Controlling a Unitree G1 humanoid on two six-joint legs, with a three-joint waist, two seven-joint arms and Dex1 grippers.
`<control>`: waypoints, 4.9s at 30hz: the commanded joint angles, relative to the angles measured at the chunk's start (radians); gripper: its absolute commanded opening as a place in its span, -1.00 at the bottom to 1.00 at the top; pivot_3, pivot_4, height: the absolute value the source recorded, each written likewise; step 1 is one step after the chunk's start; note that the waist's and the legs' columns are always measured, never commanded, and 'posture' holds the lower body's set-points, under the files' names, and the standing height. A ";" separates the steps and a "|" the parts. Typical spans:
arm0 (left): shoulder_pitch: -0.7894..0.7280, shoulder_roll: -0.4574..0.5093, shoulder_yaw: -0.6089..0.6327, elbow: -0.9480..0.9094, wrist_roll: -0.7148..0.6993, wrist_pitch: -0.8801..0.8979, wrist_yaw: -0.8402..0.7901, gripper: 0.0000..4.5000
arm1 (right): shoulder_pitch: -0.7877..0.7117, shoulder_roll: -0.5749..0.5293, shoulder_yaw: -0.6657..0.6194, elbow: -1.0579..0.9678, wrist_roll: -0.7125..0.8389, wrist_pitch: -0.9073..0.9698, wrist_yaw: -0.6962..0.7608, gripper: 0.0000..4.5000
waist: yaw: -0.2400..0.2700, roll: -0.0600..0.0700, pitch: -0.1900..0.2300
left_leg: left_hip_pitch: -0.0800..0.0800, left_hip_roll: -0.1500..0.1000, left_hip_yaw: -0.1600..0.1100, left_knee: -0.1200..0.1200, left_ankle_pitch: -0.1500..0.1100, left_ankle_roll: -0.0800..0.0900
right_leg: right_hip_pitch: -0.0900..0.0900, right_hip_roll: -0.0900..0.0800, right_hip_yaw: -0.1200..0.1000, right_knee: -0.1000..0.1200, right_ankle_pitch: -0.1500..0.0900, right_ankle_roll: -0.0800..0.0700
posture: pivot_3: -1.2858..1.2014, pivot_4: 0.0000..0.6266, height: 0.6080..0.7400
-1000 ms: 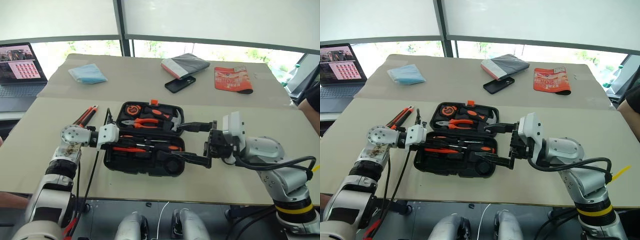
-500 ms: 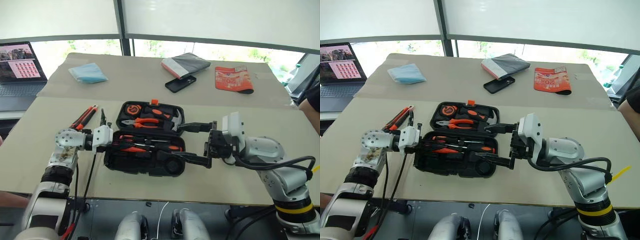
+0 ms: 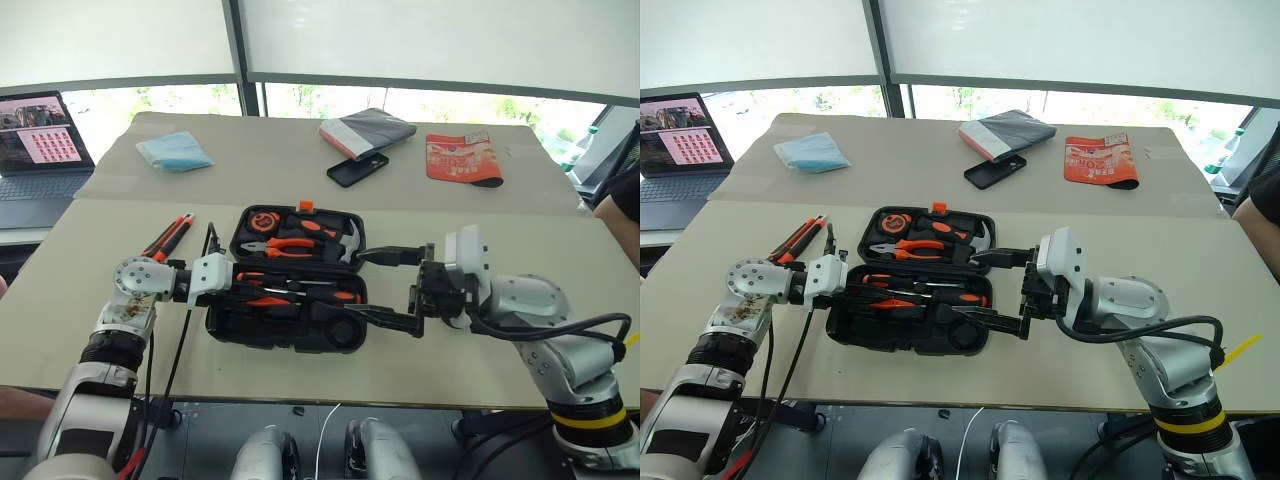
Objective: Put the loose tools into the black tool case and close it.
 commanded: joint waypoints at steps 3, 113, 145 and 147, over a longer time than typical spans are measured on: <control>0.021 0.009 -0.053 0.039 0.077 0.030 0.023 -0.97 | -0.006 0.004 -0.018 0.000 -0.003 -0.036 0.011 1.00 | 0.001 0.002 -0.001 | 0.001 0.000 0.000 0.000 0.000 0.000 | 0.001 0.000 0.000 0.000 0.000 0.000 | 0.03 -0.52 1.00; -0.024 0.133 -0.208 -0.366 0.085 0.231 -0.132 -0.23 | 0.340 -0.133 -0.206 -0.129 0.070 -0.211 0.073 1.00 | 0.022 -0.011 0.006 | 0.000 0.001 0.000 0.000 -0.002 -0.004 | -0.001 0.012 0.011 -0.001 -0.003 -0.001 | 0.03 -0.52 1.00; -0.049 0.023 -0.041 -0.402 -0.198 0.336 -0.163 0.25 | 0.274 -0.037 -0.163 -0.007 -0.001 -0.247 0.071 1.00 | 0.018 -0.011 0.006 | -0.003 0.001 -0.002 0.008 0.000 -0.006 | 0.000 0.013 0.011 0.001 -0.003 0.000 | 0.03 -0.52 1.00; -0.032 0.018 -0.052 -0.406 -0.180 0.331 -0.153 -0.04 | 0.280 -0.024 -0.156 -0.008 -0.010 -0.252 0.066 1.00 | 0.018 -0.011 0.006 | -0.004 0.001 -0.002 0.008 0.000 -0.006 | 0.000 0.013 0.011 0.001 -0.002 0.000 | 0.03 -0.52 1.00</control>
